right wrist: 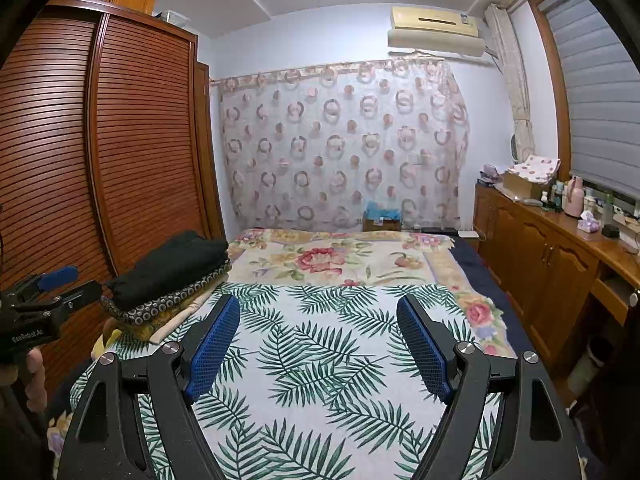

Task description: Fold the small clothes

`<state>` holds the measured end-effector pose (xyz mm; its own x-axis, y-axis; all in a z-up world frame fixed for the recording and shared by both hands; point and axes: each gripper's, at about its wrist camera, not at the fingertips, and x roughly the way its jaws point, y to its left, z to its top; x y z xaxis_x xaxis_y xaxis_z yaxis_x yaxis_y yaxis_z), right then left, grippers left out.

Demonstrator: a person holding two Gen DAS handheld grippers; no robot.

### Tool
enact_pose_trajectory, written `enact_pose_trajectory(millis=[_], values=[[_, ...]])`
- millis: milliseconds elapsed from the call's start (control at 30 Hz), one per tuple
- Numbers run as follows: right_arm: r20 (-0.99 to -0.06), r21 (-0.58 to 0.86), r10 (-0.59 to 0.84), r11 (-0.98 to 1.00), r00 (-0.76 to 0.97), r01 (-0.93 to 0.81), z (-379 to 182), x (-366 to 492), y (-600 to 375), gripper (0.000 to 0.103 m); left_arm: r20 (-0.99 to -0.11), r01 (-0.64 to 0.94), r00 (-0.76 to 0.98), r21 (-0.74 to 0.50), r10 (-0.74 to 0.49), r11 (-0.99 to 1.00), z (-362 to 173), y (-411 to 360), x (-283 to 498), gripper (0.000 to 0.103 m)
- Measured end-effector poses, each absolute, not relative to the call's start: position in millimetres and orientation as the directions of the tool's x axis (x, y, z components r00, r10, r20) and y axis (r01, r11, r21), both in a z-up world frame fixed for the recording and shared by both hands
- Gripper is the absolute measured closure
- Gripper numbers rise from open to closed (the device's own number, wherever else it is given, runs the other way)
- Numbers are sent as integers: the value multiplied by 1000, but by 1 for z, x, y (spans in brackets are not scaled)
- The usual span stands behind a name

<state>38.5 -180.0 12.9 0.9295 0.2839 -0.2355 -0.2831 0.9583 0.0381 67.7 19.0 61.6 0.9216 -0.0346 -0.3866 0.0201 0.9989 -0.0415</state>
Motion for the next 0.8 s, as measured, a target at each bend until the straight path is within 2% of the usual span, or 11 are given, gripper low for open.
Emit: enact_pose_trajectory(millis=[800], values=[[-234,24,274,961,933,-276,10,52,-203,21,-375,11,927,-40,-26,999,69,23,65,15]])
